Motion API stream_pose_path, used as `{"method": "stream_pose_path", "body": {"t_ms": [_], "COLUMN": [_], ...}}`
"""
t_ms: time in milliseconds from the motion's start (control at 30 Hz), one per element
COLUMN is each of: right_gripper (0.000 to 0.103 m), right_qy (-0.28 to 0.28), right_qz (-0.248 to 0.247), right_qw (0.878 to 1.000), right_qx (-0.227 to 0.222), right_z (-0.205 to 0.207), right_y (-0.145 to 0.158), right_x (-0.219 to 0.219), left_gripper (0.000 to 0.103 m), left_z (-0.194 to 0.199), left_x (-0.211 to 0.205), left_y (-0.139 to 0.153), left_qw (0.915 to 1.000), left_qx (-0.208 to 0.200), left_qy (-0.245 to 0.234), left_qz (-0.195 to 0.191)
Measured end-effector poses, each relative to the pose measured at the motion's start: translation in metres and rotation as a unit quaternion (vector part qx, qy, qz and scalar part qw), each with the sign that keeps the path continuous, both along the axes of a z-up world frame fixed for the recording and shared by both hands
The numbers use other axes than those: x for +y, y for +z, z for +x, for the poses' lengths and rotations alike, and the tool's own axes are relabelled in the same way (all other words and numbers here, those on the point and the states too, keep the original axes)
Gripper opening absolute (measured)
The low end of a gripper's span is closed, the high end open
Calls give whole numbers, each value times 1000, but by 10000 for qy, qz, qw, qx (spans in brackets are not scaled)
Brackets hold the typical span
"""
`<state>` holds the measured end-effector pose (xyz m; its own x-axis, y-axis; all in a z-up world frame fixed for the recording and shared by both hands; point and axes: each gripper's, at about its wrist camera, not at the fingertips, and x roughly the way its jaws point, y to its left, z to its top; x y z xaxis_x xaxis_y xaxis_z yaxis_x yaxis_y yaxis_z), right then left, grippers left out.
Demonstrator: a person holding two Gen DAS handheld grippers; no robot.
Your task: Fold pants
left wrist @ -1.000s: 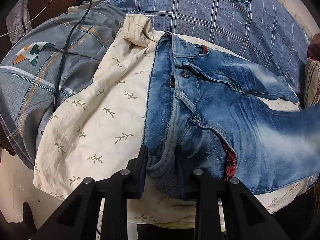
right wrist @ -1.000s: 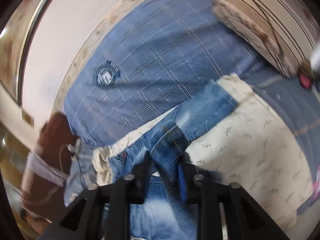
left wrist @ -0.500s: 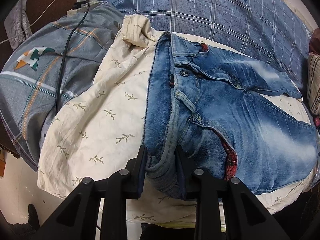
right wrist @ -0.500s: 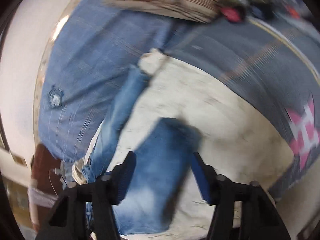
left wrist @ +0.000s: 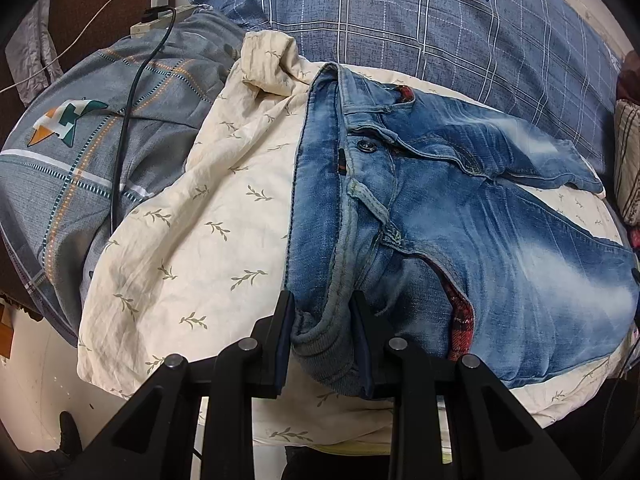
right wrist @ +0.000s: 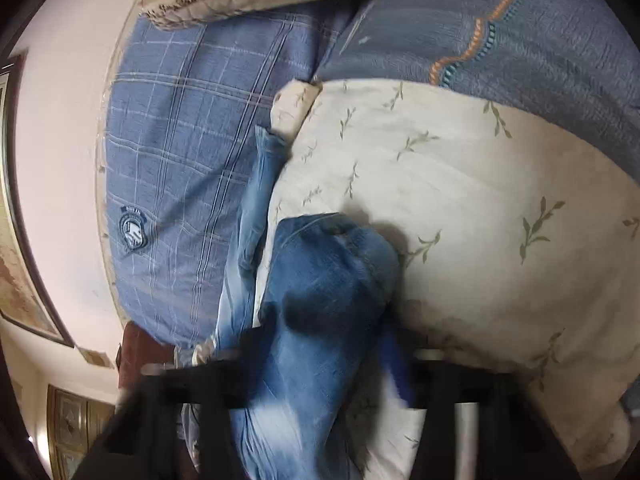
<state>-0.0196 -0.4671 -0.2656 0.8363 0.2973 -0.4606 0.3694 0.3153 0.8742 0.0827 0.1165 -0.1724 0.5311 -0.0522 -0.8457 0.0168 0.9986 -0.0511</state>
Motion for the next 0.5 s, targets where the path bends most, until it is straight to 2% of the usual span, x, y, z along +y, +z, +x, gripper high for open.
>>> {"method": "stream_pose_path", "body": {"t_ms": [100,267,333,400,500], "right_gripper": [10,8,8,9,9], "right_qy": [-200,-167,24,264,251], "right_qz": [-499,-1389,-1640,-1765,-1692], "right_qw": [9984,9874,9837,9820,9852], "right_qx": [-197,-735,-738,-613,-99], "right_z": [-18,-38,-31,-20,-17], "right_y": [32,117,139,146,126], "right_x": [1,19,27,33,27], "left_gripper": [29,29,29,29,30], "left_z": [1,3,3,1,-3], "left_x": [3,6,8,9,3], "left_y": [-2,-5,-5,-4,5], "left_qw": [10000,9998,9996,9995,9996], "left_qx": [19,38,43,31,-115], "left_qy": [-41,-72,-65,-85,-224], "left_qz": [-71,-203,-281,-306,-124]}}
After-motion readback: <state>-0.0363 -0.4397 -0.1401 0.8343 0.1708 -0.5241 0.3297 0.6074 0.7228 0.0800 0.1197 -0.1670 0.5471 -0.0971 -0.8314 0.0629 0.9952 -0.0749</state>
